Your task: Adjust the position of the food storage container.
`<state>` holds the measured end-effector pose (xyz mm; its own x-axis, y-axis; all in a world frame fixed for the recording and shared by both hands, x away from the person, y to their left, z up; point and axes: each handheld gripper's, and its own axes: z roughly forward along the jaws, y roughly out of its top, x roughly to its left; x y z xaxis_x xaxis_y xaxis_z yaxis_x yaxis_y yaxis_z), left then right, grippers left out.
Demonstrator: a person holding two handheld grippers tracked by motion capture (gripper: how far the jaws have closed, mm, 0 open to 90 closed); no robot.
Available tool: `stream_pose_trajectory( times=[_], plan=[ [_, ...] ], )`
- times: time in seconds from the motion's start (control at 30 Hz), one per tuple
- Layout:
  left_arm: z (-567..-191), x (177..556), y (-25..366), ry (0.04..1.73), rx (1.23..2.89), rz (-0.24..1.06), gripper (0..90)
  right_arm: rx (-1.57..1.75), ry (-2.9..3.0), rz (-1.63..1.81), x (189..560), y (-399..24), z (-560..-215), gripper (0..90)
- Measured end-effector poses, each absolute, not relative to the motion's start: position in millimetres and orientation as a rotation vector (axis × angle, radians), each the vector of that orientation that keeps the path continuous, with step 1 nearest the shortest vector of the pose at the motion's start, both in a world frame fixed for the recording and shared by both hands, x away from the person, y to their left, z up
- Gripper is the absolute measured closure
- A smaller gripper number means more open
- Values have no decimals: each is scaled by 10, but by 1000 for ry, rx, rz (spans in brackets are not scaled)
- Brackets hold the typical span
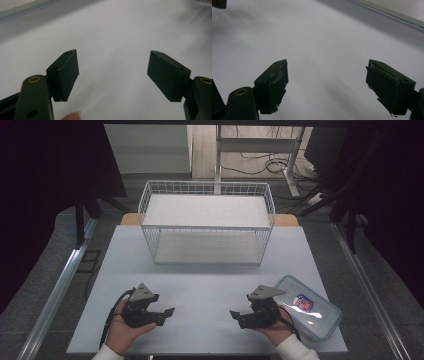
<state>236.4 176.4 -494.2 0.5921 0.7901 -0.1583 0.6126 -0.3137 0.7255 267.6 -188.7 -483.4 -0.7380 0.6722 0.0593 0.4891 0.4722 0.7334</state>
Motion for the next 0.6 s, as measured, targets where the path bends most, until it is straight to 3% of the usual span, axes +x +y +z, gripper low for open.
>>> stream_pose_trajectory(
  times=[0.6],
  plan=[
    [-4930, 2350, 1744, 1086, 2050, 295, 249, 1007, 2448, 1094, 2696, -1879, -4749, 215]
  ],
)
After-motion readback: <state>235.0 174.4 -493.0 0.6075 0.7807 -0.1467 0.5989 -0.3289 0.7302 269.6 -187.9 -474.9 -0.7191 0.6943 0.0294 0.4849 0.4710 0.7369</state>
